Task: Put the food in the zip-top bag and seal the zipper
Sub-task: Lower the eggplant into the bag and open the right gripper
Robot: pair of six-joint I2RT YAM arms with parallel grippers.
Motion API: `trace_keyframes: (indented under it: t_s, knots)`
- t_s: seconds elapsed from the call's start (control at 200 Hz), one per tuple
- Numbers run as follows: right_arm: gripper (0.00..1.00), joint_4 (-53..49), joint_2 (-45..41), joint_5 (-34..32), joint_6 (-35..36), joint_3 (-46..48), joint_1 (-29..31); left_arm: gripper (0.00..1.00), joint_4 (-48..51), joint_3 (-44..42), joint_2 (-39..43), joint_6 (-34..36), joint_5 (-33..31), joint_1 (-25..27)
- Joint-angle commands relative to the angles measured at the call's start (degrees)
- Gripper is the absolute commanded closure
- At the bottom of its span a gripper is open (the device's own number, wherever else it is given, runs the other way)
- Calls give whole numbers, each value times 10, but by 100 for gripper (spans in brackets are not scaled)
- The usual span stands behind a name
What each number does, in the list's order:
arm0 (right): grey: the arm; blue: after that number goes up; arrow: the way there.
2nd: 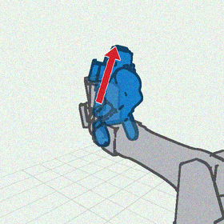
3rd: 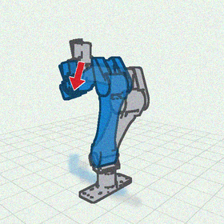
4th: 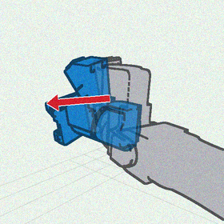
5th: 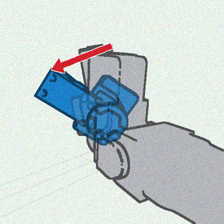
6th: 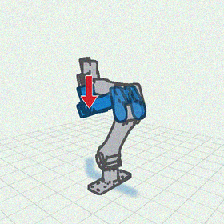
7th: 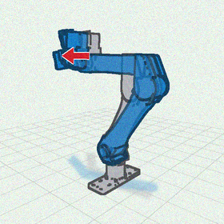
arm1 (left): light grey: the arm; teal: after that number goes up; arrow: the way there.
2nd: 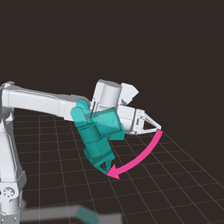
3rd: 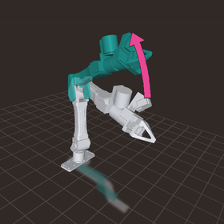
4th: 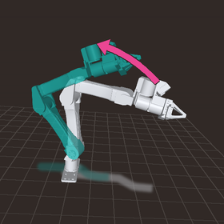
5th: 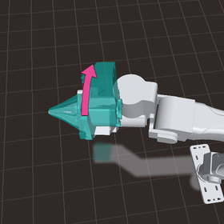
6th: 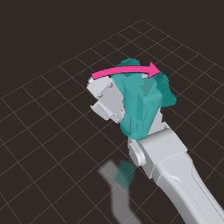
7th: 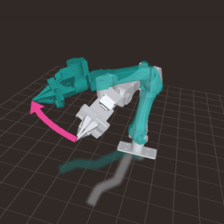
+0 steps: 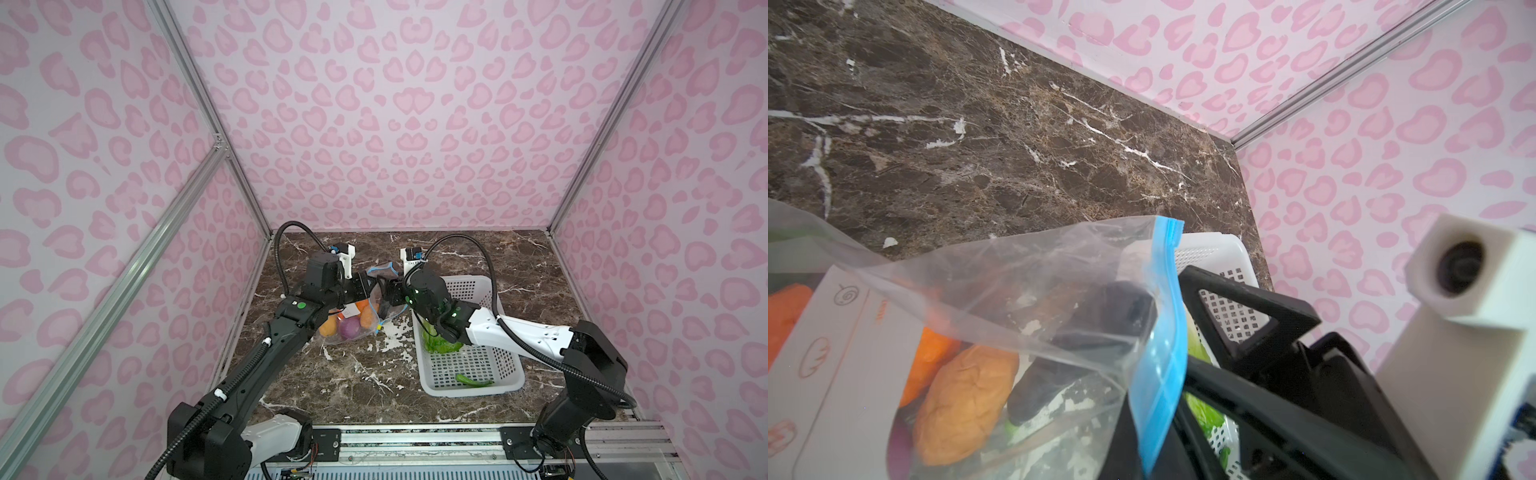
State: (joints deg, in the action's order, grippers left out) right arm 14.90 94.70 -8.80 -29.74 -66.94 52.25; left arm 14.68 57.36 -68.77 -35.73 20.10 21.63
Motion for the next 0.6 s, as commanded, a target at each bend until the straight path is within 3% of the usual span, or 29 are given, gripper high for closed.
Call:
trace_keyframes:
  t_s: [0.0, 0.27, 0.595]
  knots:
    - [29, -22, -21, 18, 13, 2, -3, 98, -11, 5, 4, 6, -8, 0]
    - [34, -107, -93, 26, 32, 30, -24, 98, -7, 5, 8, 6, -18, -1]
    - [57, -171, -87, 93, 0, 58, -41, 98, -9, 3, 6, 5, -19, -1]
